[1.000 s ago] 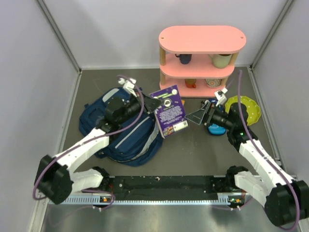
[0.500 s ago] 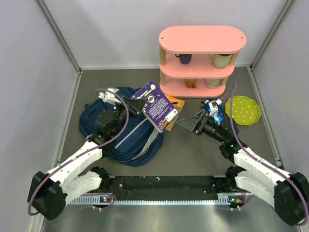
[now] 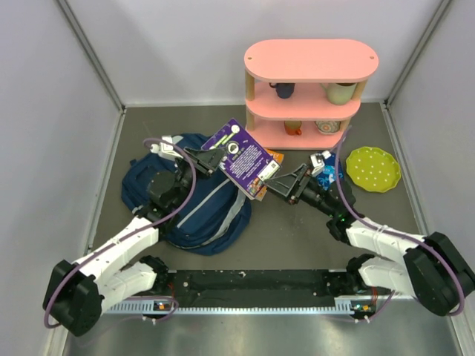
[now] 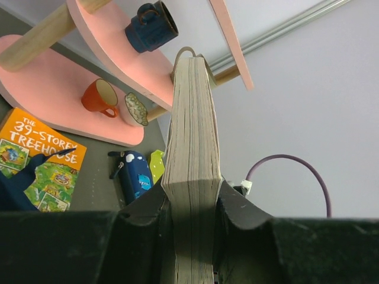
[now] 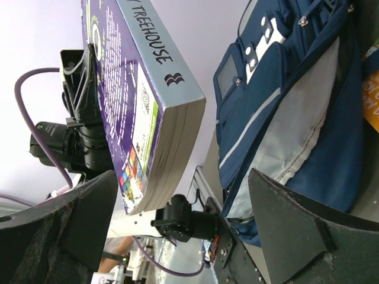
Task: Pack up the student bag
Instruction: Pick up the book from the center of the board.
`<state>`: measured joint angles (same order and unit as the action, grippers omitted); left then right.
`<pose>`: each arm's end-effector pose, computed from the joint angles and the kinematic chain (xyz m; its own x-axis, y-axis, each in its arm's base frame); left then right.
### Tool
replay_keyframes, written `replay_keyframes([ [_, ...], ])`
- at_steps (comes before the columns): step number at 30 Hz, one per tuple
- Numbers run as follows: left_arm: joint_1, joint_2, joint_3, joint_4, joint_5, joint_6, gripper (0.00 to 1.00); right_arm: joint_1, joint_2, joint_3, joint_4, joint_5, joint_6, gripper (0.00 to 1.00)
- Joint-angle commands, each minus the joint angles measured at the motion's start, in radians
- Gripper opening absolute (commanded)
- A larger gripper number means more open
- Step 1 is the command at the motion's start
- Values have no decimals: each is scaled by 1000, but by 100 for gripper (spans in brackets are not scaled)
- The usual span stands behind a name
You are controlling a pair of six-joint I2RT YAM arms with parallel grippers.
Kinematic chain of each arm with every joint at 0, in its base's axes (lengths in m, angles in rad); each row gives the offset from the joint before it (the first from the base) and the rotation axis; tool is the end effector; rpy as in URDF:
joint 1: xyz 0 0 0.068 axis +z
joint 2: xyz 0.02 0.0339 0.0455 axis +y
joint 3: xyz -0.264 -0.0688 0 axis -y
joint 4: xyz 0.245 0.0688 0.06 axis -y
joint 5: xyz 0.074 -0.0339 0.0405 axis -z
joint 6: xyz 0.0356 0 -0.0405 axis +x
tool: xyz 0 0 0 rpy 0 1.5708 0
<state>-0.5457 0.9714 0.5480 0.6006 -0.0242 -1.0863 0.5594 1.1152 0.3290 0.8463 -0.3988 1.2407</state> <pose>0.1944 -0.1171 0.3048 -0.3710 -0.8097 -0.4547 0.3655 0.3228 -0.8730 0.1842 0.1317 0.2260 -0.7569 0.5546 -0.3456 -0.3132 0.1563 0.9367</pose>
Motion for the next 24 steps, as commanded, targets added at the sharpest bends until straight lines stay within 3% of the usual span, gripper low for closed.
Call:
replay_keyframes([
  [1,1,6,-5,185,20,-63,0,31,46,53,161,29,32,88],
  [9,1,38,-16,235,67,-95,0,56,135,111,258,29,54,79],
  [16,1,33,-22,232,55,-98,0,59,185,136,332,38,92,61],
  [24,1,30,-37,237,33,-103,0,92,184,130,350,75,100,61],
])
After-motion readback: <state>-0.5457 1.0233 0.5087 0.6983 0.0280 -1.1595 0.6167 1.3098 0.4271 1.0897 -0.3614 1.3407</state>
